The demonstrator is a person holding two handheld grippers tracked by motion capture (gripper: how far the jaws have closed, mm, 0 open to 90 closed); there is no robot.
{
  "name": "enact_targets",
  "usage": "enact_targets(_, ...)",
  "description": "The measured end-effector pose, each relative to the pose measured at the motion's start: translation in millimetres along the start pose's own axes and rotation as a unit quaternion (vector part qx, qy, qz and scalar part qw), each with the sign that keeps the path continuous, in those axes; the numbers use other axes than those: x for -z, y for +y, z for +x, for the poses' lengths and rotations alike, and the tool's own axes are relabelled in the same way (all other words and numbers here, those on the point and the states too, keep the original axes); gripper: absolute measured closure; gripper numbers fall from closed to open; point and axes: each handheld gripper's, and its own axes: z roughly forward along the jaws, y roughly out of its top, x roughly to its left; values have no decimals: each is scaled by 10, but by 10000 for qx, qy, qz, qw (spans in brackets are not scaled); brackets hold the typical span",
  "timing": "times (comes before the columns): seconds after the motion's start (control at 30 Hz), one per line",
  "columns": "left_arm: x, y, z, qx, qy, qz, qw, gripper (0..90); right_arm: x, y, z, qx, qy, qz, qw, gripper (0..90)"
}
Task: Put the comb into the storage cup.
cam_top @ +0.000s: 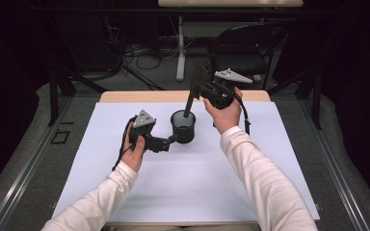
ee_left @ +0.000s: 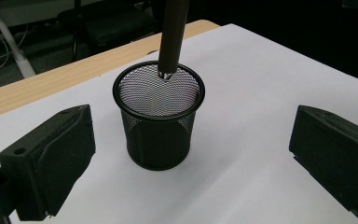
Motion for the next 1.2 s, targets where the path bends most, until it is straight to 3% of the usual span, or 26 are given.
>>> enact_targets(0.4, 16, 0, 18, 7, 1, -29, 10000, 7, -97, -121, -3, 62, -52, 130, 9999, 873)
enact_targets(1.2, 35, 7, 41, 49, -18, -85, 10000, 7, -256, -421, 4, -141, 20, 473, 9988, 873)
